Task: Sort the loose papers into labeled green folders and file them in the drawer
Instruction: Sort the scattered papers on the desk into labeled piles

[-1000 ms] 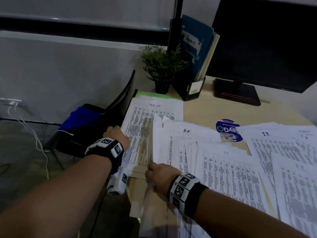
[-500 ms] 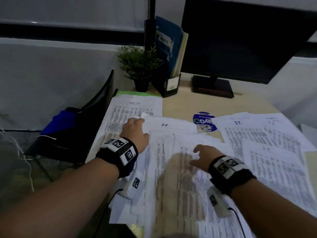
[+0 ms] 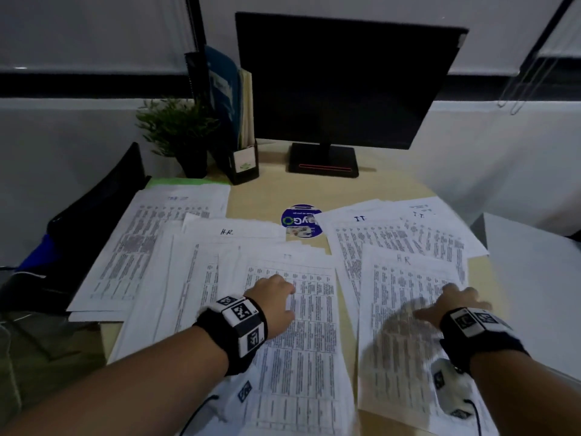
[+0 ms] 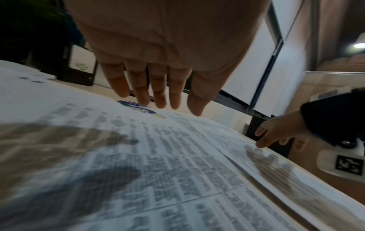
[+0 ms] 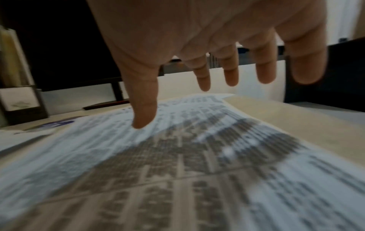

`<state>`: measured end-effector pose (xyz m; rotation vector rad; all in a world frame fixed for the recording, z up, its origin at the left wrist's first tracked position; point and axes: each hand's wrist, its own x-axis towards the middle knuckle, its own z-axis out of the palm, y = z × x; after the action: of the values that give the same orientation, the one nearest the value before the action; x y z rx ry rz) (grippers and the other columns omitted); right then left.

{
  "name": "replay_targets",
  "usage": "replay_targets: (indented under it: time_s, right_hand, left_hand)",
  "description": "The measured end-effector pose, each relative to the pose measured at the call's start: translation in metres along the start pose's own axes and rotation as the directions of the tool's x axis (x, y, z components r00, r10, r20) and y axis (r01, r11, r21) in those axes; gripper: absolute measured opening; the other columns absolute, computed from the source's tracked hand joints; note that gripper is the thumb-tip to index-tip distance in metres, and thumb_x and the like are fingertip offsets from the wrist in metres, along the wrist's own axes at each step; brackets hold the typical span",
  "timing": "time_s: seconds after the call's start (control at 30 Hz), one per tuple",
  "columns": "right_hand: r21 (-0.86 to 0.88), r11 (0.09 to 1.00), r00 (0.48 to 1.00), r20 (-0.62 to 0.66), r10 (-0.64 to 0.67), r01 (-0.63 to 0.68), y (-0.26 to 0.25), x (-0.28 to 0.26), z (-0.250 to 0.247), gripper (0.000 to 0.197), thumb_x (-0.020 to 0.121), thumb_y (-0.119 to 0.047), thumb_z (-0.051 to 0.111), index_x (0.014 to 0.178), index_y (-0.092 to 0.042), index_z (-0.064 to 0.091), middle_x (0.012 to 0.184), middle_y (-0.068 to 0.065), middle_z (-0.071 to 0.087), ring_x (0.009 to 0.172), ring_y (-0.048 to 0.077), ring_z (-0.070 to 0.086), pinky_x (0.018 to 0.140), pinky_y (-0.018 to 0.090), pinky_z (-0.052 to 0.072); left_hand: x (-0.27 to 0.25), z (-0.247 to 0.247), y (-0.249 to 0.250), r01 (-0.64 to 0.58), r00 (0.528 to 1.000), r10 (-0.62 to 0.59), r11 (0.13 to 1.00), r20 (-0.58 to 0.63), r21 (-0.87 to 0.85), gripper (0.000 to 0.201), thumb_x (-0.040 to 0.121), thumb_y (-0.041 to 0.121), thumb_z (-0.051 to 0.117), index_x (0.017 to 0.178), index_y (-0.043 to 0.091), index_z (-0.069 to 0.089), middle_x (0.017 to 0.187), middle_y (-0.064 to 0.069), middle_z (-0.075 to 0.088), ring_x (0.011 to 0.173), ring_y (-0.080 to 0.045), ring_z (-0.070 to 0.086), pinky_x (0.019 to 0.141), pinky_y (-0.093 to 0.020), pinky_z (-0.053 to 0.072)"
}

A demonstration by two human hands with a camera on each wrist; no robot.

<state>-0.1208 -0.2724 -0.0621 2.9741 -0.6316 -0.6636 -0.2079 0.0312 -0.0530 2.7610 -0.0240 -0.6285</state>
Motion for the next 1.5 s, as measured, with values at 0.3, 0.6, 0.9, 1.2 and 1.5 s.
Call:
replay_targets:
  time_s: [0.3,0.6,0.9,1.2,1.5]
  right_hand:
    - [0.251,0.965,0.975,0.220,0.025,-0.082,0.082,0.032,0.007,0.047,0.067,-0.035,0.080,0.091,0.000,0.059,0.074,0.006,0.059,0.070,0.020,0.063,0.049,0.020,0.043]
    - [0.331,0.942,0.981,0.192,-0.013,-0.052,0.122,0.062,0.019,0.077,0.063,-0.038,0.082,0.121,-0.001,0.046,0.112,0.013,0.060,0.089,0.025,0.058,0.077,0.028,0.053]
    - [0.336,0.928,0.987,-0.038,-0.155,0.158,0.136,0.083,-0.006,0.025,0.092,-0.022,0.050,0.108,-0.010,0.065,0.108,0.015,0.067,0.099,0.031,0.062,0.081,0.030,0.046]
    - [0.729,0.632,0.955,-0.103,-0.279,0.263,0.094,0.071,-0.004,0.020,0.083,-0.008,0.069,0.103,-0.002,0.069,0.084,0.012,0.066,0.075,0.022,0.060,0.073,0.026,0.043]
    - [0.786,0.544,0.880,0.000,-0.476,0.294,0.021,0.043,-0.008,0.013,0.086,-0.014,0.066,0.094,-0.006,0.060,0.089,0.012,0.067,0.079,0.027,0.065,0.078,0.040,0.054]
  left_hand:
    - [0.041,0.032,0.115,-0.094,0.993,0.083,0.988,0.088,0.125,0.044,0.094,0.033,0.049,0.134,0.014,0.048,0.138,-0.005,0.042,0.127,-0.026,0.040,0.105,-0.043,0.038]
    - [0.069,0.078,0.169,0.145,0.982,-0.165,0.968,0.088,0.203,0.087,0.086,0.067,0.040,0.146,0.006,0.025,0.154,-0.012,0.018,0.140,-0.031,0.024,0.114,-0.044,0.024]
    - [0.067,0.067,0.185,-0.043,0.982,-0.006,0.967,0.188,0.252,0.079,0.085,0.062,0.051,0.142,0.009,0.037,0.154,-0.012,0.022,0.140,-0.029,0.026,0.116,-0.041,0.020]
    - [0.074,0.042,0.146,0.094,0.995,-0.096,0.911,0.015,-0.401,0.079,0.087,0.053,0.058,0.147,0.020,0.021,0.148,-0.004,0.039,0.129,-0.024,0.046,0.104,-0.038,0.041]
    - [0.068,0.013,0.080,0.174,0.927,-0.360,0.658,-0.103,-0.733,0.040,0.088,0.016,0.064,0.125,0.016,0.048,0.118,0.001,0.063,0.100,-0.019,0.060,0.088,-0.031,0.049]
